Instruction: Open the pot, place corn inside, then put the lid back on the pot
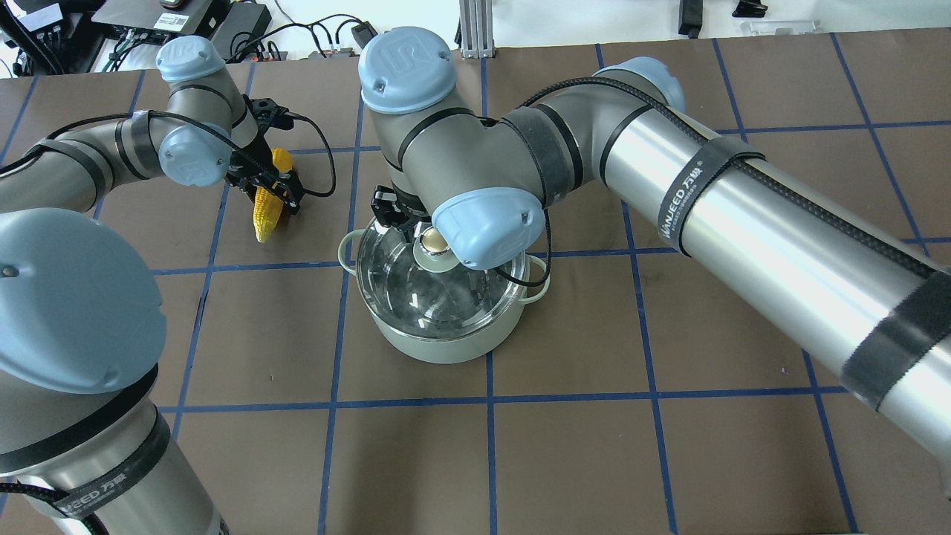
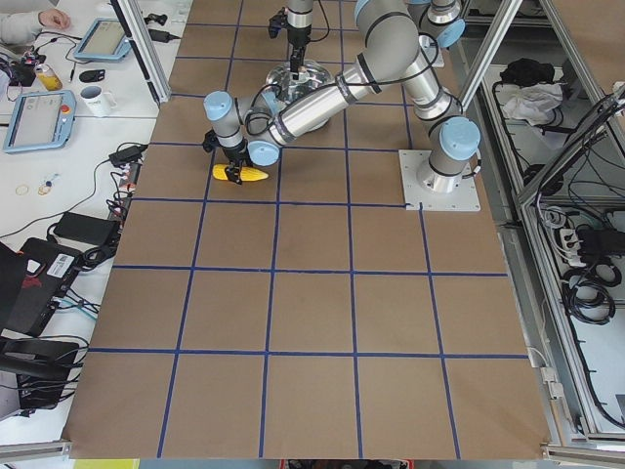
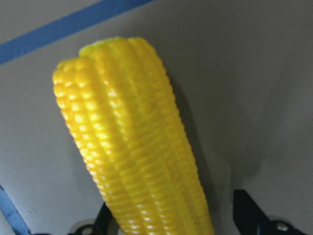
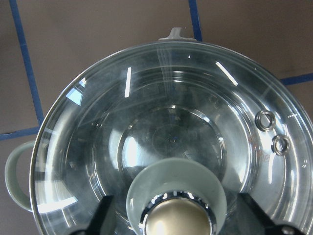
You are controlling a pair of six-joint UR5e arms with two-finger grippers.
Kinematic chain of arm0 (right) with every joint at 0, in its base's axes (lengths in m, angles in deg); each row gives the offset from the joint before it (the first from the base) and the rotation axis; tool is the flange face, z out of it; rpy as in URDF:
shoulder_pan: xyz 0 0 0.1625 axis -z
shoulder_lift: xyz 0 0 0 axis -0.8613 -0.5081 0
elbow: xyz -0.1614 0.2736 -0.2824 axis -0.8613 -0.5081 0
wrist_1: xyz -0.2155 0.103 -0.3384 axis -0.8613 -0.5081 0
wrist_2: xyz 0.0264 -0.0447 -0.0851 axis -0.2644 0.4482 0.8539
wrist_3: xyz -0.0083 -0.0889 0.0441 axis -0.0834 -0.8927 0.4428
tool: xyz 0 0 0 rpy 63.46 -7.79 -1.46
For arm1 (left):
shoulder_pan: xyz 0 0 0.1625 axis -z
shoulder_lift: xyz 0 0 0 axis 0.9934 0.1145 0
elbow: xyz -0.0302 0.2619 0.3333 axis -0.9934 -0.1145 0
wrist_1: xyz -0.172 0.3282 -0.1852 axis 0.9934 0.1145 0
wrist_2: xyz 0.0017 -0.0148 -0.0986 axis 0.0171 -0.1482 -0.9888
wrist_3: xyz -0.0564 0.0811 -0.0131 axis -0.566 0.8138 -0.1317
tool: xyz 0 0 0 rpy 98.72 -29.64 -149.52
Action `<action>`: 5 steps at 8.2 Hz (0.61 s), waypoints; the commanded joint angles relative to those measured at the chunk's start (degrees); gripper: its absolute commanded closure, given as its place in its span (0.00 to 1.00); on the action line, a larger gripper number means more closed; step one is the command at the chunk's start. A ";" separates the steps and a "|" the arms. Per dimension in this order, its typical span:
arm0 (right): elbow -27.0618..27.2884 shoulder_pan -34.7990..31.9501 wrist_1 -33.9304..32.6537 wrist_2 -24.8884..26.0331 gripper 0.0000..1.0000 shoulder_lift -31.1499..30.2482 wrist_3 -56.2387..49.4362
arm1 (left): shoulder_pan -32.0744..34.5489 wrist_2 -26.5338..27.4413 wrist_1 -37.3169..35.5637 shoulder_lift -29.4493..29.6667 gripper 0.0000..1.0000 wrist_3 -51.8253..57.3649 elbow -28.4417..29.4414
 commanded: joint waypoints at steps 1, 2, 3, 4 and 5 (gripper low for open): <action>0.01 -0.02 0.40 0.09 0.64 -0.26 -0.13 | 0.03 0.05 0.31 -0.24 1.00 0.17 0.17; -0.07 -0.02 0.49 0.09 0.72 -0.35 -0.13 | -0.06 0.23 0.75 -1.20 1.00 -0.01 0.52; -0.07 -0.02 0.49 0.09 0.76 -0.35 -0.13 | -0.06 0.23 1.45 -2.08 1.00 -0.10 0.88; -0.25 -0.02 0.49 0.17 0.78 -0.44 -0.13 | 0.03 0.40 2.67 -3.83 1.00 -0.10 1.05; -0.42 -0.02 0.49 0.17 0.78 -0.44 -0.13 | -0.06 0.58 5.73 -6.03 1.00 -0.36 1.05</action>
